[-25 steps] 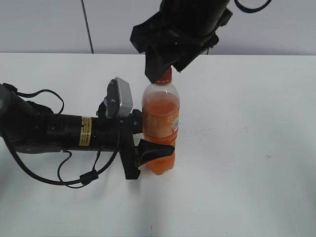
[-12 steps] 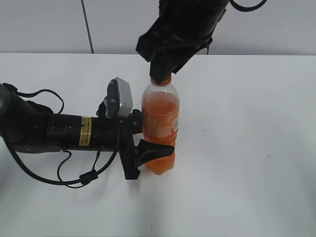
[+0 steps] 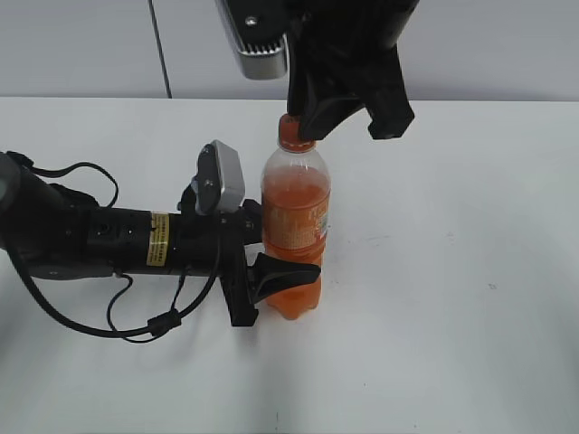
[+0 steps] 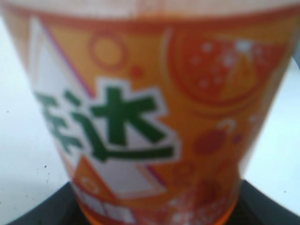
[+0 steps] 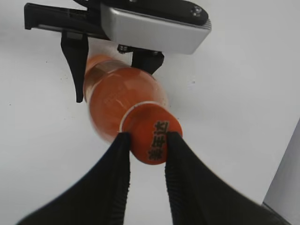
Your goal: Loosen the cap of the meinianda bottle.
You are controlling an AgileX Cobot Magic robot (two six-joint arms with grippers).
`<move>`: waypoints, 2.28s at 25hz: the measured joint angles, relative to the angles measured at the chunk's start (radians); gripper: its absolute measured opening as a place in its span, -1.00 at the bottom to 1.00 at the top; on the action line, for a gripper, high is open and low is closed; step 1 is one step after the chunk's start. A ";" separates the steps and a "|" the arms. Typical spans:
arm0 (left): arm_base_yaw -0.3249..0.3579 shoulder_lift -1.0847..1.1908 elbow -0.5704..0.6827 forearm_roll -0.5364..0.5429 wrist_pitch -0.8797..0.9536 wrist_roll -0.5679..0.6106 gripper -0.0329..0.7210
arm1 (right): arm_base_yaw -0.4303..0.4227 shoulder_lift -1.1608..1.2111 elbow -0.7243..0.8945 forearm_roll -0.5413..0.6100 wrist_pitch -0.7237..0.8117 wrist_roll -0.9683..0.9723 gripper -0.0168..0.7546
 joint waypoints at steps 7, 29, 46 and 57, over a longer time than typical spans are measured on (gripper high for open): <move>0.000 0.000 0.000 0.006 0.000 0.005 0.14 | 0.000 -0.024 0.001 0.033 0.002 0.122 -0.11; 0.000 0.000 0.000 0.007 -0.001 0.007 0.14 | 0.000 -0.005 0.001 0.044 0.005 1.217 0.25; 0.000 0.000 0.000 0.010 -0.001 0.011 0.13 | 0.000 0.015 0.001 0.048 0.005 0.357 -0.26; 0.000 0.000 0.000 0.014 -0.002 0.015 0.13 | 0.000 0.014 0.000 0.052 0.005 -0.091 -0.23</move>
